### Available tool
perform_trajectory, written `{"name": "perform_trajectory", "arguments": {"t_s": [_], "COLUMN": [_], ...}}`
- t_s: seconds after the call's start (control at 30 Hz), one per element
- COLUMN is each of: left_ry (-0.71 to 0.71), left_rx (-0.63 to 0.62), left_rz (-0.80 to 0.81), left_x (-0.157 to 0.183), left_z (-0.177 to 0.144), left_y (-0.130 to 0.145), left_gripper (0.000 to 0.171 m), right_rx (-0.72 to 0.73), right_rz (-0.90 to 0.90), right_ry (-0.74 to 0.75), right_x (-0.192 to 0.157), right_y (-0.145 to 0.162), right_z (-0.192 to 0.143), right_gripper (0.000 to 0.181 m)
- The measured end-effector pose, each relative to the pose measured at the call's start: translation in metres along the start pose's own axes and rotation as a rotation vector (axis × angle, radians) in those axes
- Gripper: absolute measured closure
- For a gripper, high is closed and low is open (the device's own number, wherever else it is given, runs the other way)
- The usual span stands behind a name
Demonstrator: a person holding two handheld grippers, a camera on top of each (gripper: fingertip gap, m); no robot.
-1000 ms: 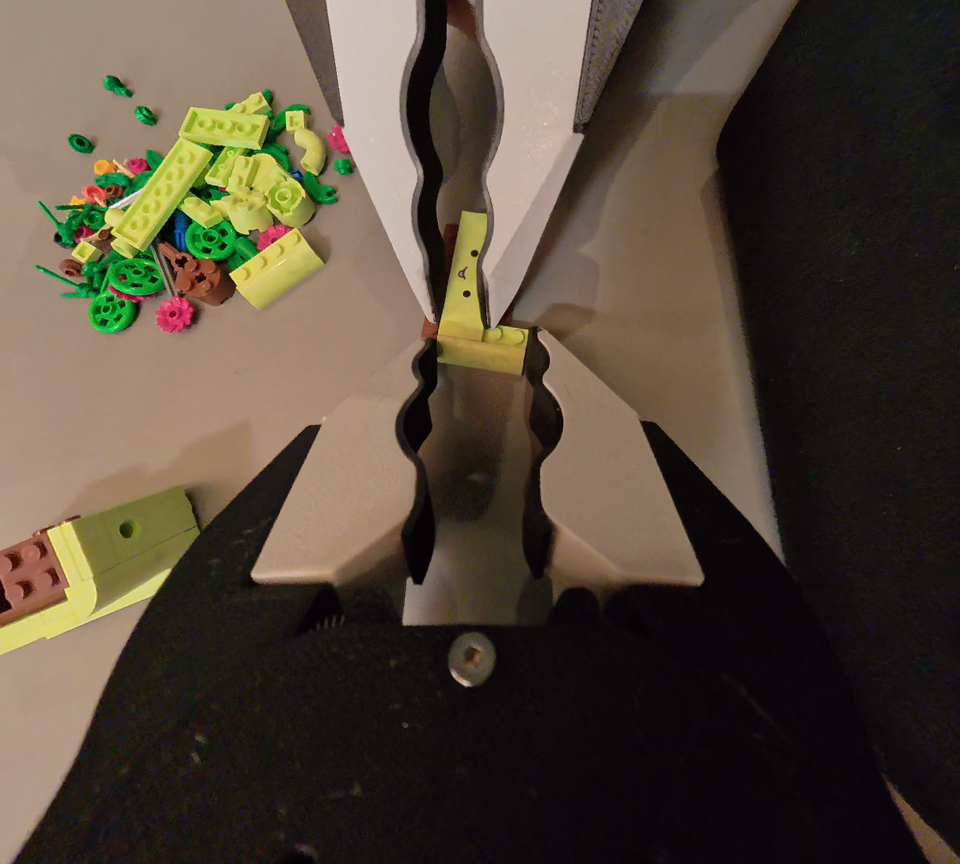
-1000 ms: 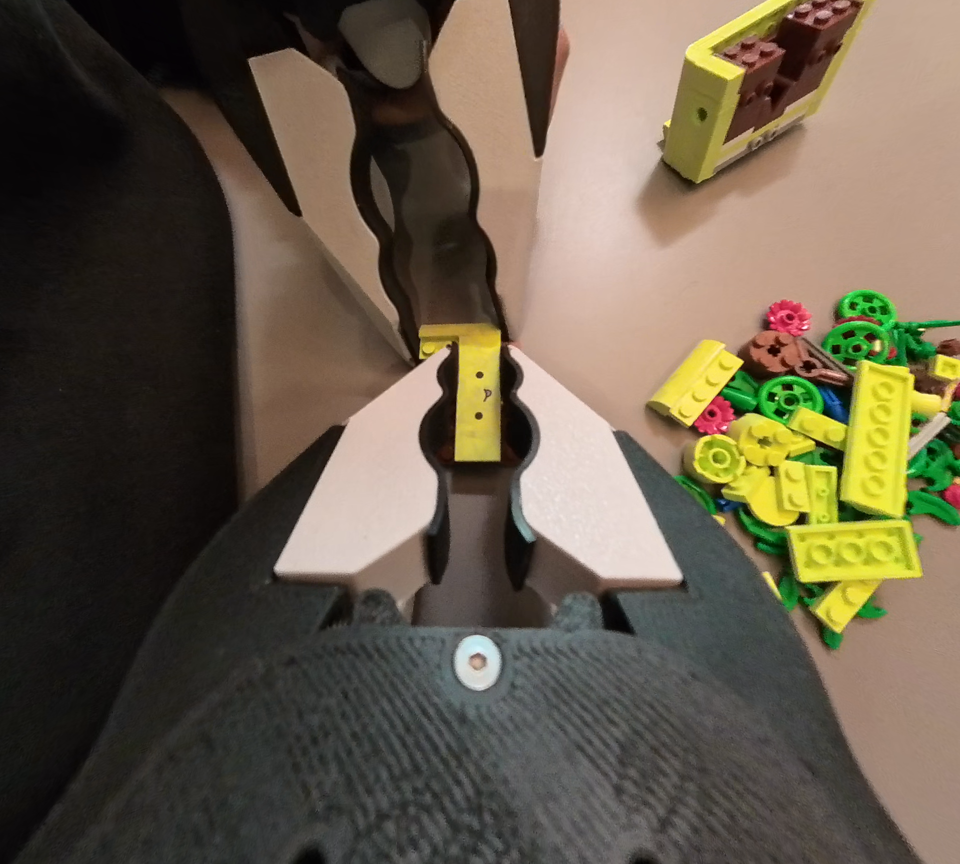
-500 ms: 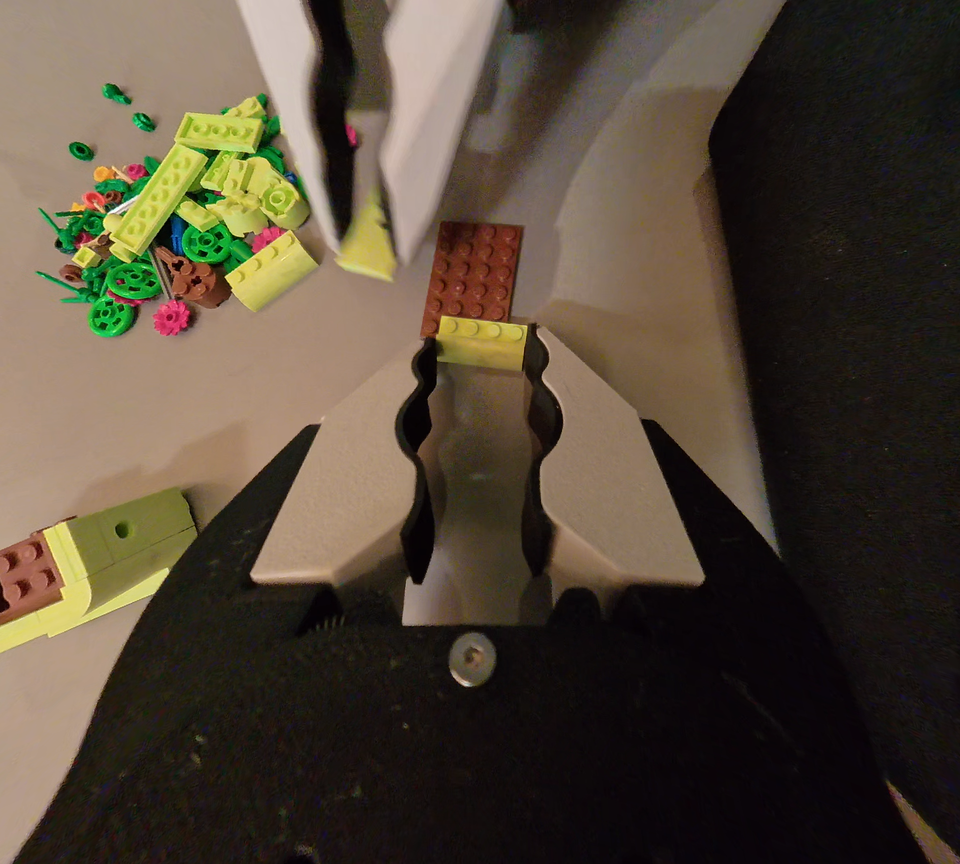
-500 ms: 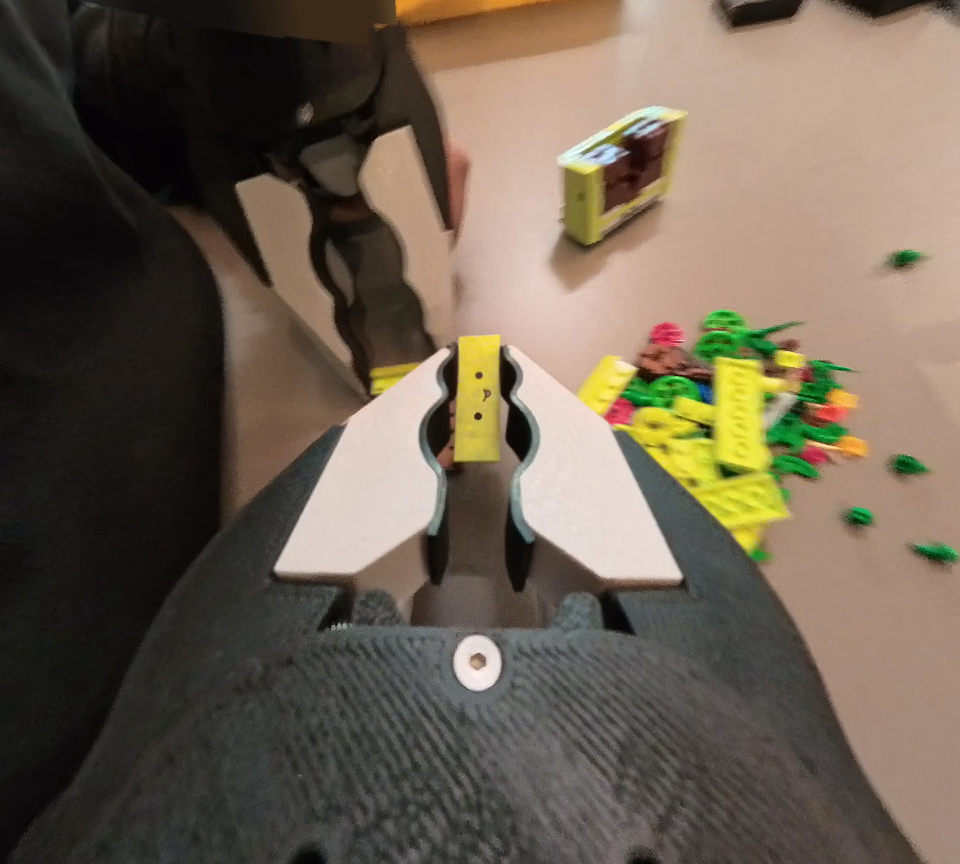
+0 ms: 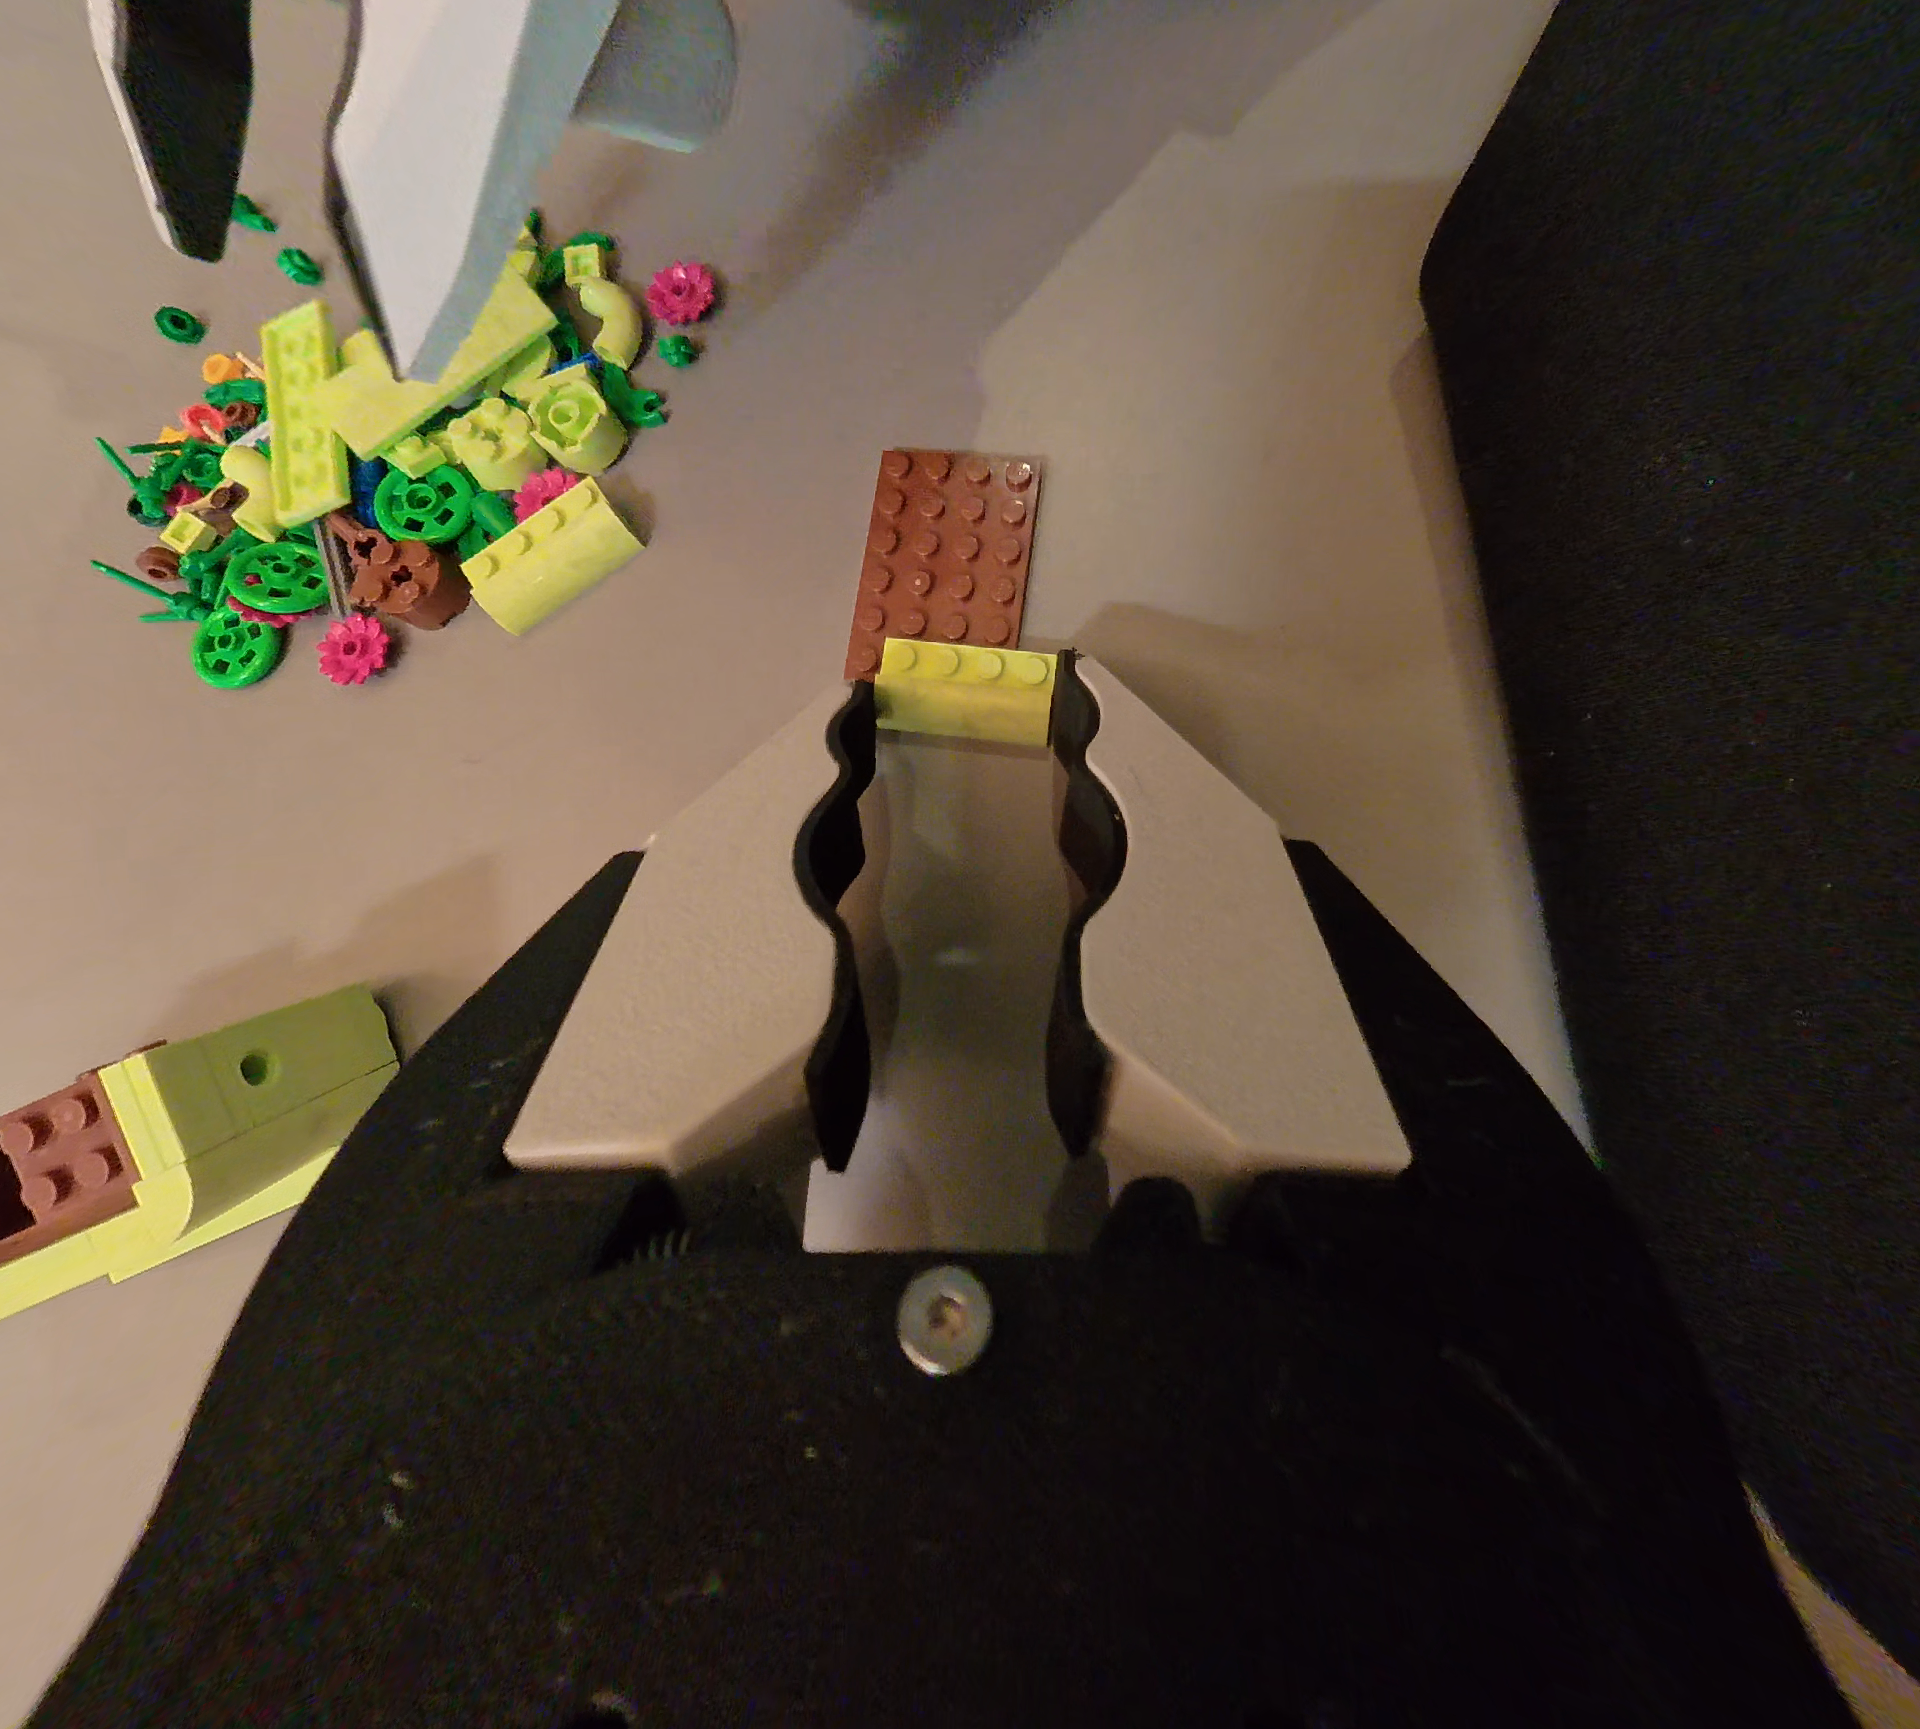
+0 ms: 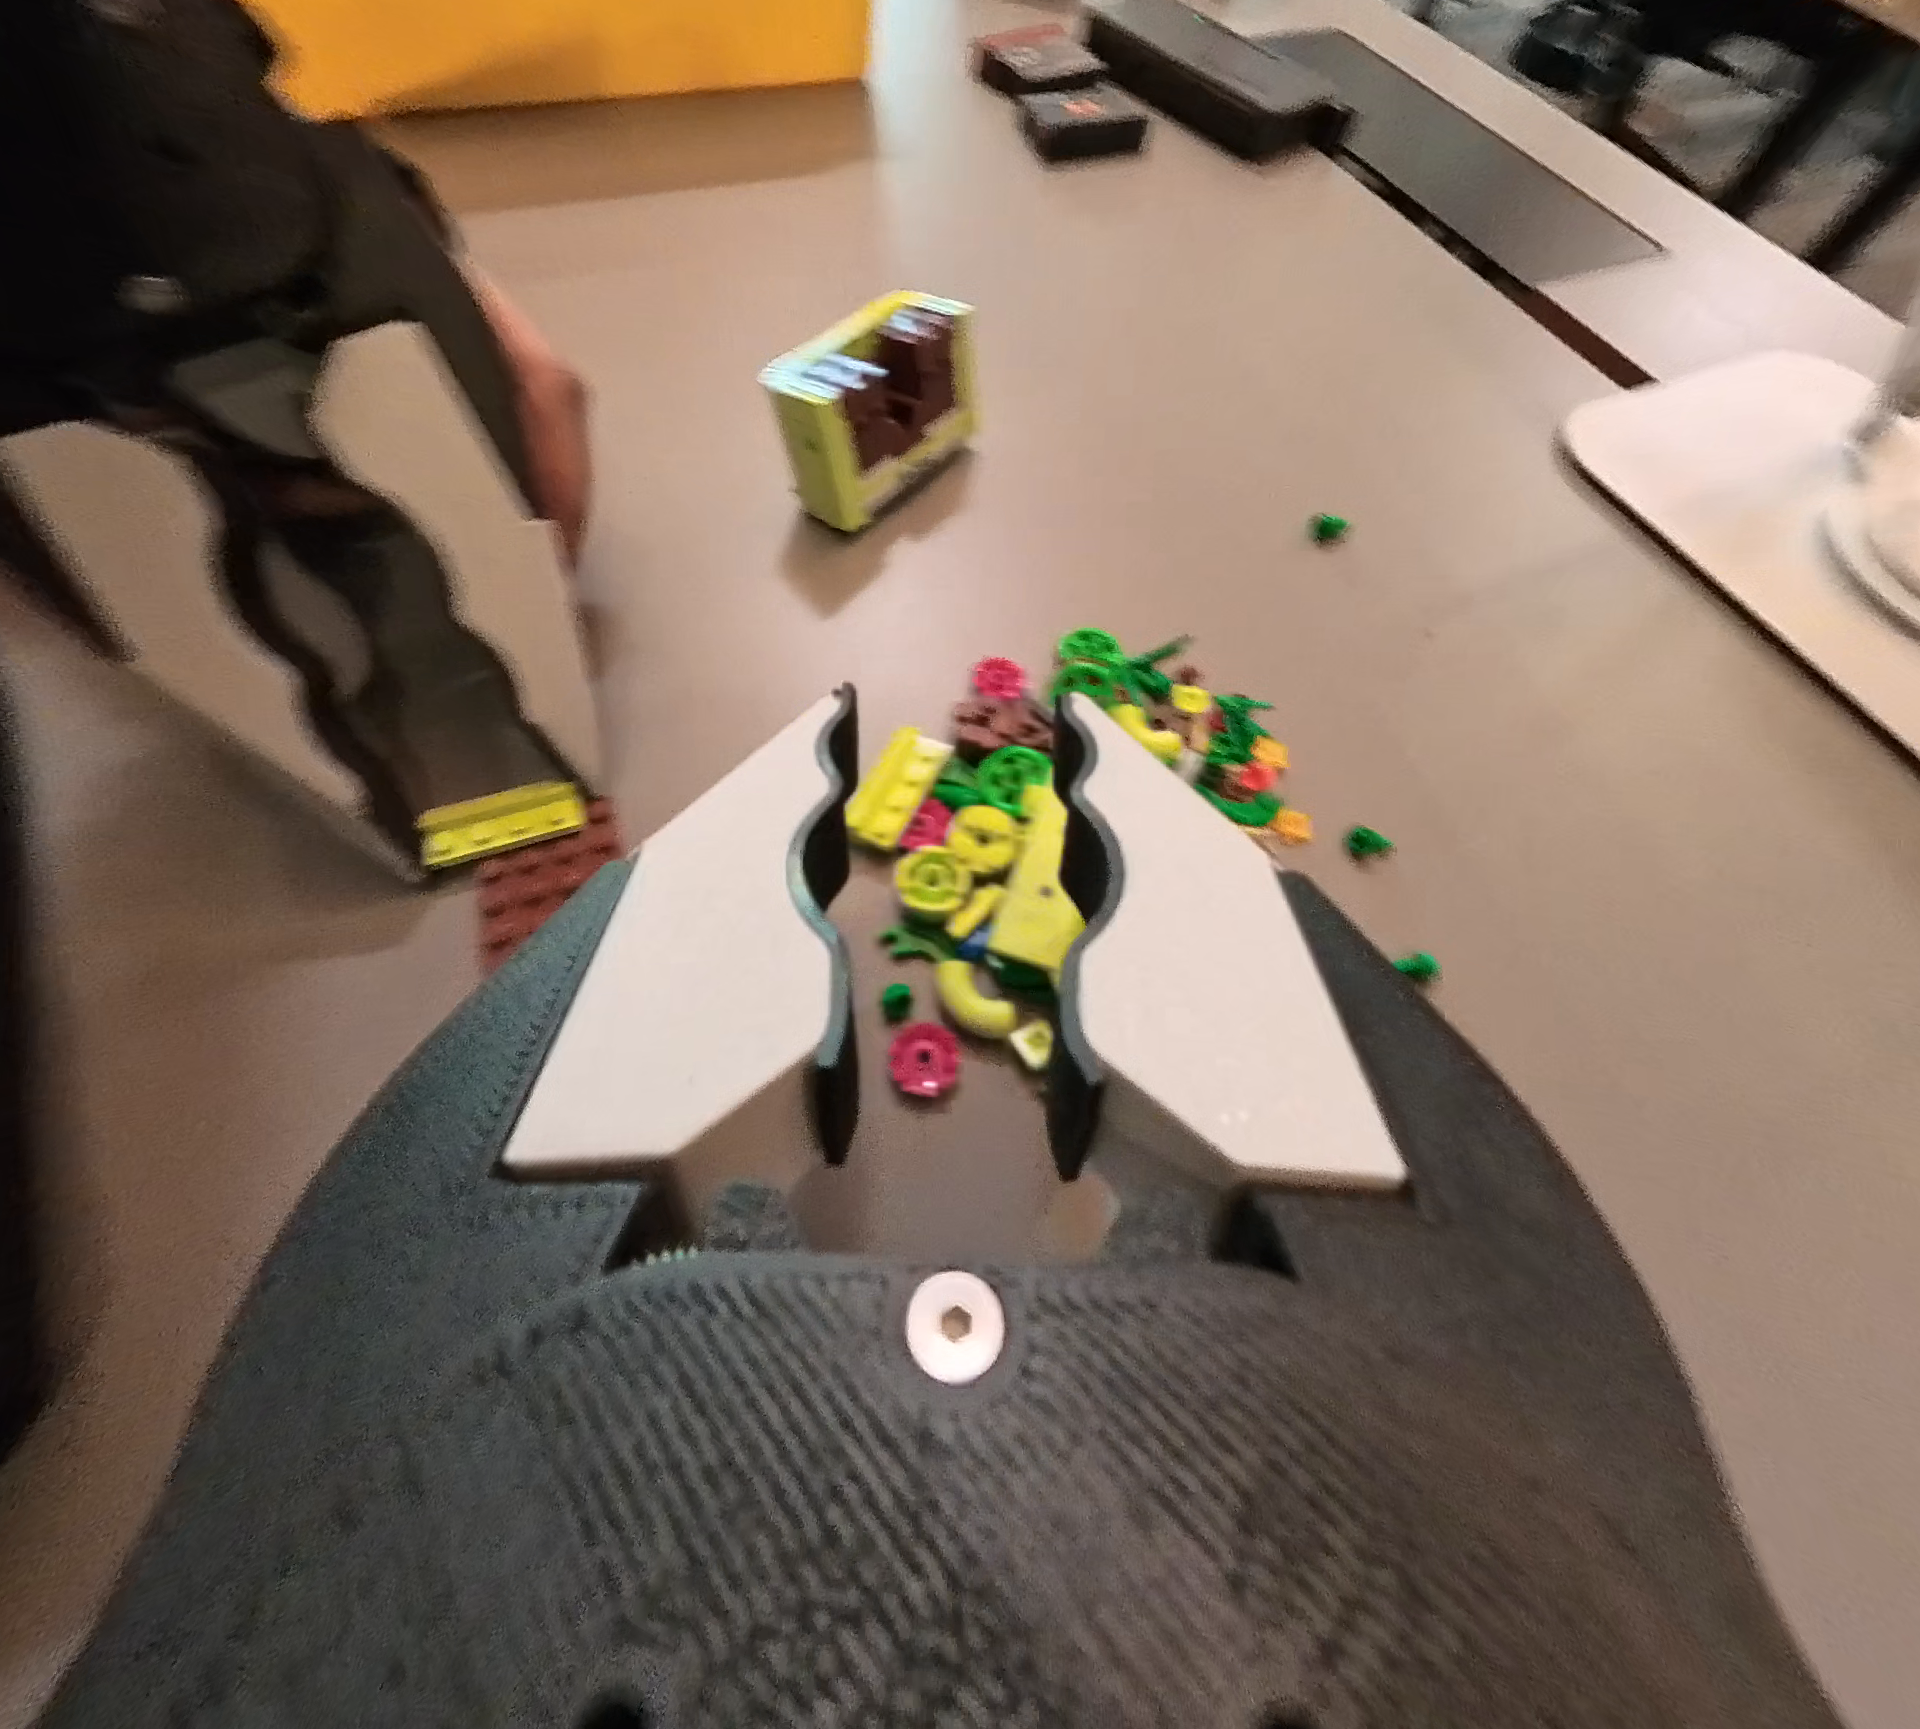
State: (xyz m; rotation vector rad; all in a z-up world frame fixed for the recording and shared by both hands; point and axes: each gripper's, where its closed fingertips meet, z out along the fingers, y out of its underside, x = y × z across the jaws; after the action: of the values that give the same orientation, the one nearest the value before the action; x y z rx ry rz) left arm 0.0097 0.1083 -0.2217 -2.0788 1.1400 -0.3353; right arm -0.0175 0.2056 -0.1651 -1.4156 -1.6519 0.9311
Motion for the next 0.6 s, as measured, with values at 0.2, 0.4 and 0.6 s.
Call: {"name": "perform_trajectory", "arguments": {"t_s": [0.2, 0.4, 0.6], "left_ry": [-0.021, -0.020, -0.010], "left_rx": [0.001, 0.010, 0.026], "left_rz": [-0.006, -0.013, -0.004], "left_x": [-0.006, -0.007, -0.006], "left_z": [-0.001, -0.003, -0.004], "left_y": [0.002, 0.001, -0.001], "left_gripper": [0.139, 0.139, 0.139], "right_rx": [-0.058, -0.233, -0.232], "right_rz": [-0.076, -0.174, -0.170], "right_ry": [-0.389, -0.416, -0.414], "right_x": [-0.075, -0.094, -0.093], "right_y": [0.012, 0.047, 0.047], "right_z": [-0.007, 0.006, 0.006], "right_gripper": [0.142, 0.139, 0.145]}}
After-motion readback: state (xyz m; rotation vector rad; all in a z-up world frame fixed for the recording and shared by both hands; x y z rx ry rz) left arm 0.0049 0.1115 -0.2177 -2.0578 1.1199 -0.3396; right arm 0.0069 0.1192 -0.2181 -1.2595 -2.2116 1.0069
